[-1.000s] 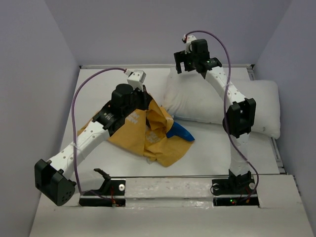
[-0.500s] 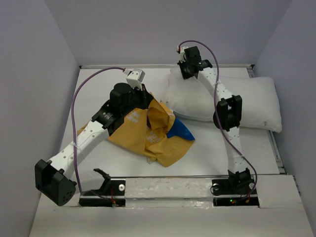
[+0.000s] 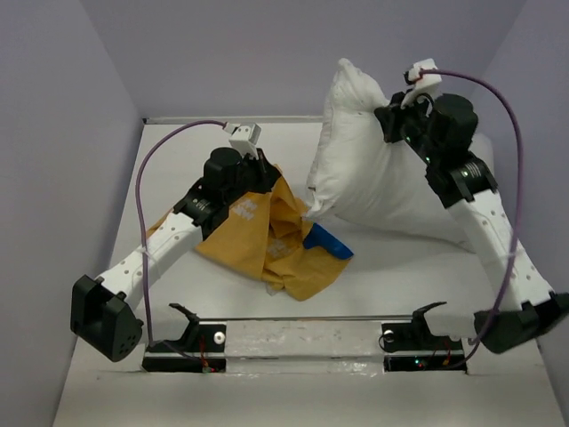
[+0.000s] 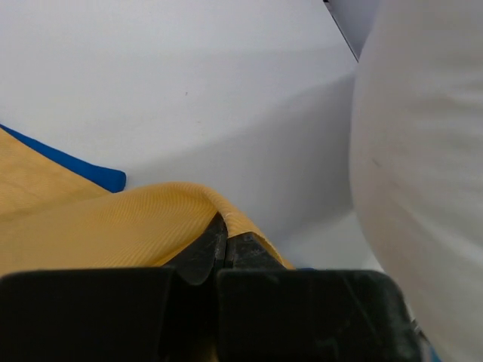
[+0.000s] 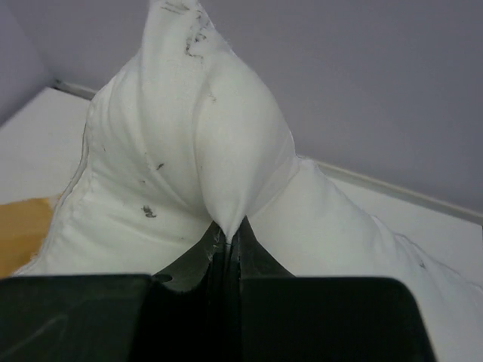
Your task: Put the pillow into the pillowcase
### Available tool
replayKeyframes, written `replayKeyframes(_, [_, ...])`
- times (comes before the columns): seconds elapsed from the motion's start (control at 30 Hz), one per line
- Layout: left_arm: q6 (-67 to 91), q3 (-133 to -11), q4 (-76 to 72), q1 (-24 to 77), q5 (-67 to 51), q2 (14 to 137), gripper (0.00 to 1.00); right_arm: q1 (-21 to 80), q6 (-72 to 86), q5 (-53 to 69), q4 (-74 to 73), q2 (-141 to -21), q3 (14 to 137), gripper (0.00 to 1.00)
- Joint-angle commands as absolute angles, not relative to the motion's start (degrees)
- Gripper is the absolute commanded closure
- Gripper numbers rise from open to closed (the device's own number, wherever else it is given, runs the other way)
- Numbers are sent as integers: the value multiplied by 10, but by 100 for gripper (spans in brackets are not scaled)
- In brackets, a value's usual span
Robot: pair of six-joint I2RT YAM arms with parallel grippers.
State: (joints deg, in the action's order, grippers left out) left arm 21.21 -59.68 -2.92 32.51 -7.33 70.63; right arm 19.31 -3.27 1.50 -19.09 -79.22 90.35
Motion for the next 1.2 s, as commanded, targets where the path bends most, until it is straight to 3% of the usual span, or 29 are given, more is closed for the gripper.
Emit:
replayKeyframes(0.0, [244, -589, -93, 316, -71, 721, 100, 201, 19, 156, -98, -668, 772, 100])
replayKeyframes(0.13, [249, -605, -114, 311, -62, 736, 100, 201, 34, 266, -98, -551, 705, 100])
replayKeyframes(0.27, [250, -627, -131, 301, -66, 751, 100, 201, 39, 384, -121, -506, 701, 100])
replayKeyframes(0.37, [250, -635, -136, 294, -72, 748, 100, 201, 63, 464, -122, -504, 676, 100])
replayKeyframes(0.6, [243, -621, -135, 293, -79, 720, 100, 231, 75, 477, -155, -549, 635, 100])
replayKeyframes(0.8, [242, -634, -134, 292, -98, 708, 100, 364, 15, 335, -256, -640, 678, 100])
replayKeyframes(1.17, [219, -570, -78, 293, -70, 628, 100, 364, 74, 98, -226, -750, 717, 100])
